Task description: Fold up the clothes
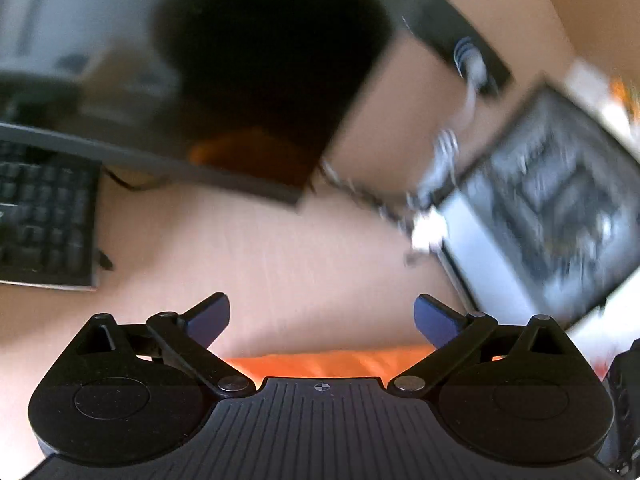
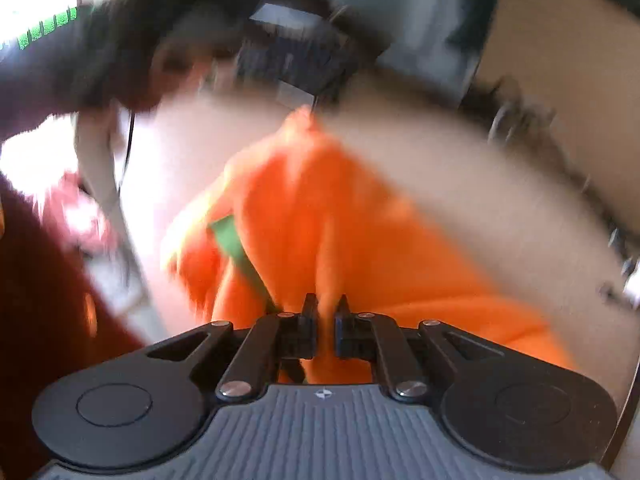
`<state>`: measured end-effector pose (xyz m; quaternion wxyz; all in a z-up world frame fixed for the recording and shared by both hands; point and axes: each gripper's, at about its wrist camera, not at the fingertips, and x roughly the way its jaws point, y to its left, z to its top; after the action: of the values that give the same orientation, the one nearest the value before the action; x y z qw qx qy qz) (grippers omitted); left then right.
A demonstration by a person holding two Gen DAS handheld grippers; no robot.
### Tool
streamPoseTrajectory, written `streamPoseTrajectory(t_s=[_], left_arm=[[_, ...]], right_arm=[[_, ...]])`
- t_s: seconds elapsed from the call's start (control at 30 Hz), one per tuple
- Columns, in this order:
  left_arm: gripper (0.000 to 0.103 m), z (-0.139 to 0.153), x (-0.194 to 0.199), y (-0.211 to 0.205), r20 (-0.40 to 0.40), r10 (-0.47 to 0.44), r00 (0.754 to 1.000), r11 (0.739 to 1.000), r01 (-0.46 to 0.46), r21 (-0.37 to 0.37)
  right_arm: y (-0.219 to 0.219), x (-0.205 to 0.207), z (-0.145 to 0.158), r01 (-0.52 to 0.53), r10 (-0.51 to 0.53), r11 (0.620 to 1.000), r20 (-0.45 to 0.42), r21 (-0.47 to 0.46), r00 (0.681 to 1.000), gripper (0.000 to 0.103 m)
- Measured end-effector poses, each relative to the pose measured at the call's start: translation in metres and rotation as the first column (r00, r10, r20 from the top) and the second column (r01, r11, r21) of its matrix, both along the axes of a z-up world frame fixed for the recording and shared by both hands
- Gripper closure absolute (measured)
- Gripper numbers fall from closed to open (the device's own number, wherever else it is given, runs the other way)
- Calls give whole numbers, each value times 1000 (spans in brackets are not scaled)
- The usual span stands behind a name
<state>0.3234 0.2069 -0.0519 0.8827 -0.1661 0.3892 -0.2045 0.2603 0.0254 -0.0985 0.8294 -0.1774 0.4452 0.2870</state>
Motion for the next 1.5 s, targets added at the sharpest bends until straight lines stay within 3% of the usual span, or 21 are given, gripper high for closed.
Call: streamPoseTrajectory(t_s=[0.07, 0.13, 0.23, 0.27, 0.33, 0.37, 0.4, 0.47, 0.53, 0.57, 0.67, 0.73, 0.83, 0.97, 1.07, 1.17, 1.23, 1.33, 1.43, 1.5], left_arm=[[2, -14, -6, -19, -39, -87, 995, 991, 91, 96], [2, -26, -15, -32, -65, -144, 987, 969, 155, 195], [2, -34, -32, -40, -52, -192, 980, 917, 198, 346], [2, -32, -36, -37, -48, -190, 981, 917, 194, 348], [2, -23, -39, -23, -60, -160, 985, 944, 171, 283], [2, -19, -41, -16, -70, -143, 987, 957, 156, 245], [2, -18, -41, -8, -97, -122, 988, 972, 139, 190], [2, -25, -42, 4, -184, -98, 978, 991, 113, 77], [2, -39, -43, 11, -275, -101, 956, 995, 98, -22], [2, -47, -44, 10, -318, -116, 941, 993, 104, -54], [2, -72, -49, 2, -428, -176, 886, 983, 134, -127], [2, -81, -46, -5, -444, -178, 878, 982, 126, -144], [2, -84, -31, -11, -393, -141, 909, 987, 100, -123], [2, -76, 3, -18, -268, -38, 963, 999, 45, 20], [2, -70, 35, -14, -258, 25, 966, 999, -12, 53], [2, -63, 47, -5, -269, 26, 963, 999, -19, 28], [2, -57, 39, 6, -255, 28, 967, 1000, -24, 20], [2, -42, 24, 25, -216, 53, 975, 998, -62, -32], [2, -33, 19, 38, -198, 87, 976, 985, -113, -128], [4, -35, 21, 37, -209, 95, 973, 974, -134, -181]], right_arm=[[1, -15, -7, 31, -31, 999, -5, -21, 1000, 94], [-13, -21, 11, 107, -108, 994, 22, 38, 994, 90], [-34, -29, 37, 216, -224, 968, 53, 129, 973, 70], [-44, -32, 45, 270, -284, 949, 66, 160, 957, 66], [-67, -34, 52, 402, -424, 892, 79, 208, 902, 58], [-78, -34, 52, 470, -497, 853, 76, 228, 864, 45], [-86, -32, 45, 528, -554, 816, 58, 234, 830, 38], [-98, -27, 25, 615, -631, 758, 7, 219, 776, 37], [-110, -22, 6, 695, -702, 691, -43, 198, 711, 30], [-110, -21, -6, 715, -717, 676, -64, 176, 694, 29], [-101, -21, -39, 723, -714, 681, -113, 120, 691, 28], [-96, -22, -48, 719, -712, 682, -105, 130, 694, 27], [-93, -9, -53, 711, -711, 686, -64, 151, 700, 21], [-91, 23, -61, 704, -716, 684, -8, 190, 698, 17], [-93, 55, -63, 711, -725, 670, -17, 214, 689, 11], [-97, 65, -65, 703, -714, 668, -59, 244, 698, 0], [-99, 63, -66, 689, -701, 677, -59, 258, 710, 0], [-103, 58, -67, 704, -719, 645, -75, 299, 691, 0], [-107, 54, -67, 721, -741, 606, -92, 335, 665, 0], [-106, 54, -67, 714, -734, 615, -86, 335, 673, 0]])
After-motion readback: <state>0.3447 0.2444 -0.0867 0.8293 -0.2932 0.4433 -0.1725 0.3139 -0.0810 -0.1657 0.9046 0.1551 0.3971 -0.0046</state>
